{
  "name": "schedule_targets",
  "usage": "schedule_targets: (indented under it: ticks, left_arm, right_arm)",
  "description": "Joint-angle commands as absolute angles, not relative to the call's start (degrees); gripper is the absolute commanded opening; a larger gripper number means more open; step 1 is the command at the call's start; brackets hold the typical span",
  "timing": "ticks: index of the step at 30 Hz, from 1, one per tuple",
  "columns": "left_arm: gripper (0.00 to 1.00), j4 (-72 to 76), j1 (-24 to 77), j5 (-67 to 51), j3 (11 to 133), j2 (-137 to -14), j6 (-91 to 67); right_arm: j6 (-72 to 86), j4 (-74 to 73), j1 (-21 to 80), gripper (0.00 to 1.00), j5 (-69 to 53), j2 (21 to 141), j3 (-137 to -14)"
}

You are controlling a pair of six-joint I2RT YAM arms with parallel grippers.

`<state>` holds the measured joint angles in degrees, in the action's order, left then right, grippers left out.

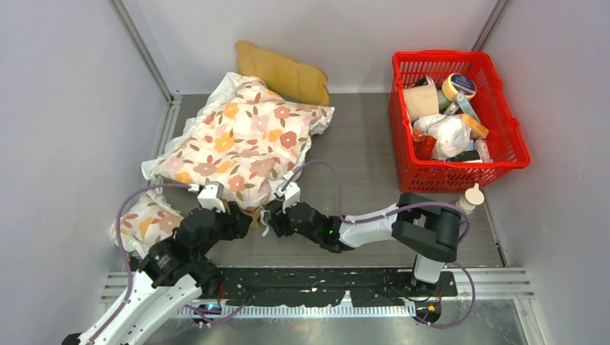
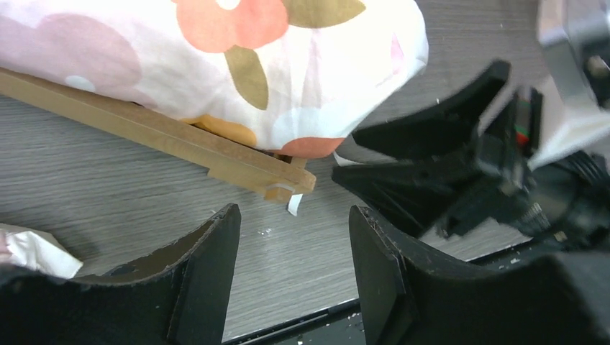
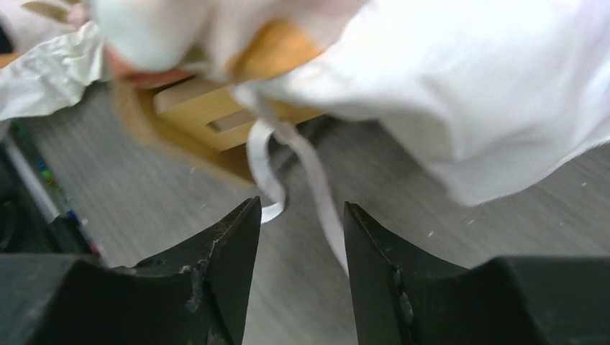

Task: Set up the pet bed
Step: Tie the ropes to the bed frame.

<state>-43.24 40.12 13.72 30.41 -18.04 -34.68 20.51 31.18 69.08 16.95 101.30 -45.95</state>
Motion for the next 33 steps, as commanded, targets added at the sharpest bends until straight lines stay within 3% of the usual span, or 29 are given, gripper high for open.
schedule_targets:
  ticks: [1, 9, 25, 27, 30, 33]
  left_arm:
    - [0.61, -43.78, 40.3, 18.73, 32.18, -17.96, -37.15]
    - [0.61, -43.43, 40.25, 19.32, 32.53, -18.17, -37.58]
    - [0.61, -43.07, 40.25, 16.9, 32.73, -17.86, -35.41]
    - [0.6, -42.81, 40.25, 16.71, 33.36, -17.86, -34.07]
    - [0.58, -42.91, 40.25, 16.62, 34.33, -17.55, -31.89]
    - [0.59, -42.62, 40.3, 13.17, 34.52, -16.73, -27.73]
  right_arm:
    - [22.77, 34.57, 73.06, 0.51, 19.9, 96.09, -45.03]
    - [21.08, 39.74, 74.27, 0.48, 21.9, 103.47, -47.49]
    - [16.43, 36.07, 74.18, 0.49, 24.24, 113.15, -53.05]
    - [16.82, 36.26, 74.22, 0.44, 24.19, 113.09, -52.87]
    - [17.74, 36.47, 73.78, 0.1, 23.51, 111.08, -52.07]
    - [21.64, 37.95, 72.91, 0.05, 18.64, 104.75, -48.68]
